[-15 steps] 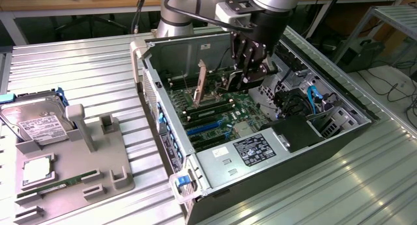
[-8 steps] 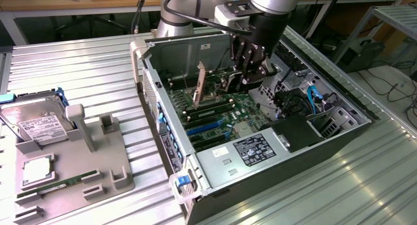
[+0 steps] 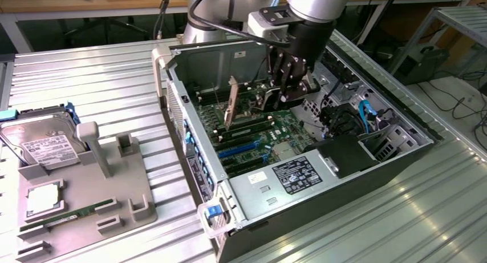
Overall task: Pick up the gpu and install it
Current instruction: 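Insert the gpu into the slot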
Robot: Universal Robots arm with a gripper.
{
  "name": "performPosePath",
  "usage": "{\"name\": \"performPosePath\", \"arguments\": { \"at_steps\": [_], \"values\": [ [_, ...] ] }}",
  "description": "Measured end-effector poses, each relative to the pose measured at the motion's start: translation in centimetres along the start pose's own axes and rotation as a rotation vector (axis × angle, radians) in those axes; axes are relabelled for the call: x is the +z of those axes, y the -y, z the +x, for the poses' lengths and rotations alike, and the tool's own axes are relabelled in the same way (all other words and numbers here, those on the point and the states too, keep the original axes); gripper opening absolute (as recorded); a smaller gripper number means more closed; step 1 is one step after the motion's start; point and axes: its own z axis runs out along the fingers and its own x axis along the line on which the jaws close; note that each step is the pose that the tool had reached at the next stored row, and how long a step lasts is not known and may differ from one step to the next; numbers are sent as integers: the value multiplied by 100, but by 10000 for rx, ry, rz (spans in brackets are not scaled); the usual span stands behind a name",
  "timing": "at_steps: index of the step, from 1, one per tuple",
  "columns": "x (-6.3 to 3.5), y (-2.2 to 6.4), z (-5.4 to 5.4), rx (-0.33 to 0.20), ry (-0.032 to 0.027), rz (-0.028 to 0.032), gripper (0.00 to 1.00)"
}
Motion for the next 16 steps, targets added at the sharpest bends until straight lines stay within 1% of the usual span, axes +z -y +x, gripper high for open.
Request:
{"name": "performPosePath", "arguments": {
  "at_steps": [3,6,7,10,12,14,16],
  "values": [
    [57,-8,-8,30,-2,0,27],
    [146,-141,-9,29,0,1,27],
    [162,-153,-9,29,1,1,27],
    [233,-161,-10,2,-1,0,27],
    [298,-161,-17,-182,0,-4,27],
    [330,-161,-17,-183,-1,-3,27],
    [353,-160,-18,-183,13,-2,27]
  ]
}}
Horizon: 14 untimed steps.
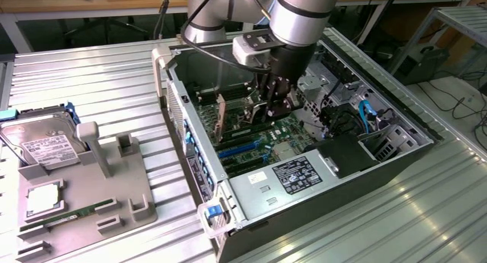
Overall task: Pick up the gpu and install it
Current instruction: 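Insert the gpu into the slot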
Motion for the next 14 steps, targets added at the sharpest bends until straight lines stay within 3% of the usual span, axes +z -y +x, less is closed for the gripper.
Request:
{"name": "performPosePath", "arguments": {
  "at_steps": [6,14],
  "values": [
    [44,-12,1,2,28,-3,27],
    [193,-17,-6,3,40,-3,27]
  ]
}}
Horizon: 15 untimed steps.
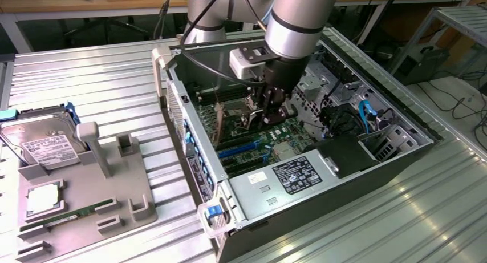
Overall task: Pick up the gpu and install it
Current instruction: 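Insert the gpu into the slot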
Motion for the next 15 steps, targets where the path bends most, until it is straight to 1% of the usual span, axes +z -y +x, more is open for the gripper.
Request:
{"name": "performPosePath", "arguments": {
  "at_steps": [5,7,9,10,11,15],
  "values": [
    [35,-23,-3,83,1,3,27],
    [55,-26,-3,291,2,9,27],
    [75,-33,-3,378,2,12,27],
    [88,-47,-3,382,1,11,27],
    [98,-82,-3,381,2,12,27],
    [137,-94,16,380,10,10,27]
  ]
}}
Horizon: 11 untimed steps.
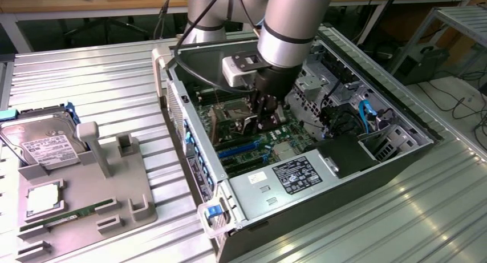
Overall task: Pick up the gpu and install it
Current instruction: 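Insert the gpu into the slot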
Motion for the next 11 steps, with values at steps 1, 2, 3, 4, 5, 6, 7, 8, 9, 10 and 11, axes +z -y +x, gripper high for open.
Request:
{"name": "performPosePath", "arguments": {
  "at_steps": [1,2,3,4,5,6,7,8,9,10,11],
  "values": [
    [9,-4,14,1,25,1,27],
    [19,-10,17,2,53,0,27],
    [27,-23,18,0,73,1,27],
    [36,-35,18,-1,84,11,27],
    [43,-41,19,-2,93,22,27],
    [46,-45,19,-11,99,39,27],
    [47,-50,19,-27,101,70,27],
    [48,-50,19,-39,107,93,27],
    [49,-49,19,-50,110,113,27],
    [51,-50,19,-57,113,130,27],
    [51,-55,20,-60,115,145,27]
  ]
}}
